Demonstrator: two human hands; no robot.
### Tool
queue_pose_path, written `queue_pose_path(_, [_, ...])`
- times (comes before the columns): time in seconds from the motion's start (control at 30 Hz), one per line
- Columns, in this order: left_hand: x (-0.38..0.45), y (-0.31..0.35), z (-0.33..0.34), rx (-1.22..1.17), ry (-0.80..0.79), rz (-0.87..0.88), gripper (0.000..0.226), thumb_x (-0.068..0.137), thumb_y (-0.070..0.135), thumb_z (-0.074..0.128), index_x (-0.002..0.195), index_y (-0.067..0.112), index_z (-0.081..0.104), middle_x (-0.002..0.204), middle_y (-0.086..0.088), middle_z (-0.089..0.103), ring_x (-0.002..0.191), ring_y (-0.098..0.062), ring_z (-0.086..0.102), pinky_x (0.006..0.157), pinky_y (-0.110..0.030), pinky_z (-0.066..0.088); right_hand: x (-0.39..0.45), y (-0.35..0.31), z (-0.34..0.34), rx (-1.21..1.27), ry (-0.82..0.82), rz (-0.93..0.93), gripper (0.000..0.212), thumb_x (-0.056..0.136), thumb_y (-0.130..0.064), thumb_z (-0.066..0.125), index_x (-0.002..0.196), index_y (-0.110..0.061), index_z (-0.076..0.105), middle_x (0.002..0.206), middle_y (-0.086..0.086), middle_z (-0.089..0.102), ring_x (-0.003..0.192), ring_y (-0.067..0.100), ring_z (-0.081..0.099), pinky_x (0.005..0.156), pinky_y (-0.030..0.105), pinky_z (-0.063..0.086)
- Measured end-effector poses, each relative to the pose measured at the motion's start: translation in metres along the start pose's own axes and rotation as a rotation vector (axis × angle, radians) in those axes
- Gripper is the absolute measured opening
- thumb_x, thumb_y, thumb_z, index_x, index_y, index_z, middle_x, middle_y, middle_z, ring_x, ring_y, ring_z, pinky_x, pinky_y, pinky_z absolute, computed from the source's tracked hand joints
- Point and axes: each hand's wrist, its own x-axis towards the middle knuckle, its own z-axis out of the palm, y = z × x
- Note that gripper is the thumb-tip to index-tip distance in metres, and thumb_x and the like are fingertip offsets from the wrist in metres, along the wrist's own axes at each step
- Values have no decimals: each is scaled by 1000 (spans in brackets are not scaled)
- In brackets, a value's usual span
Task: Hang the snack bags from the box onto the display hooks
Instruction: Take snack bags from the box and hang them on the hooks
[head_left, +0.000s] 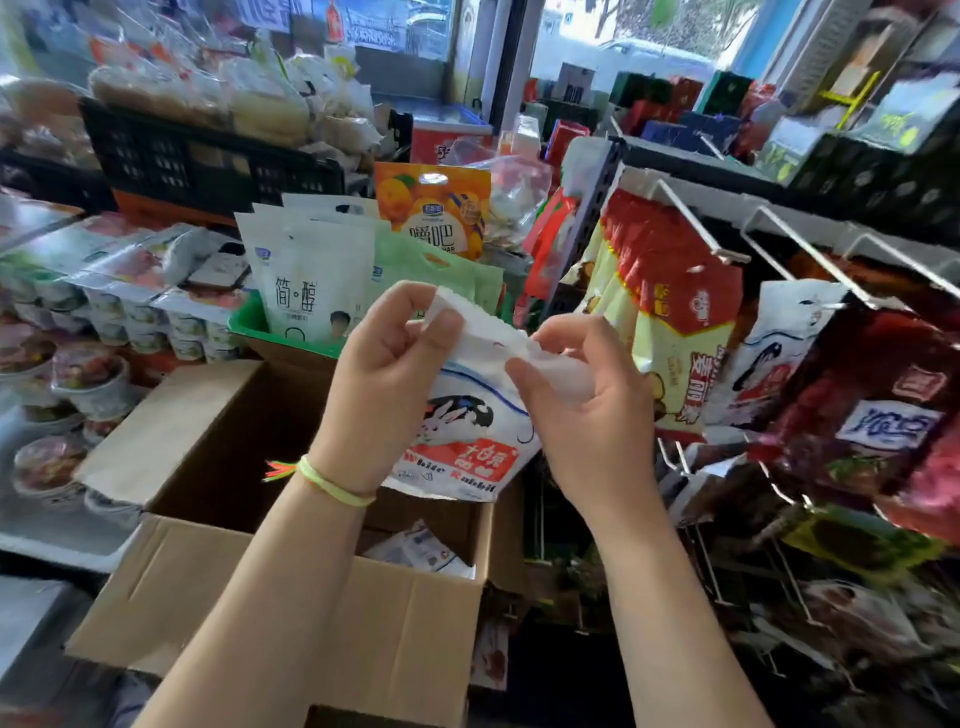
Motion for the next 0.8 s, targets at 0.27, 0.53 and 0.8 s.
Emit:
queue_pose_path(0.27, [-1,10,77,-148,-88,-43,10,94,27,62,85,22,60,78,-29,49,74,-37,47,65,-60,41,2,27,-75,-154,86,-67,16,89,-24,73,101,-13,74,95,-9,69,85,-1,65,74,12,49])
queue_pose_path(0.53, [1,-16,165,-278,-347,-167,18,83,17,72,95,18,59,93,-18,59,83,-32,60,74,-44,54,8,64,-162,90,43,198,5,87,-19,74,90,-16,73,67,-12,71,63,2,65,60,15,49])
queue_pose_path(0.8, [19,-33,234,26,-286,-83,15,79,10,74,90,18,69,95,-9,67,92,-40,64,88,-64,52,21,106,-208,304,110,327,3,81,-15,80,81,-15,77,75,2,76,70,11,69,61,21,53])
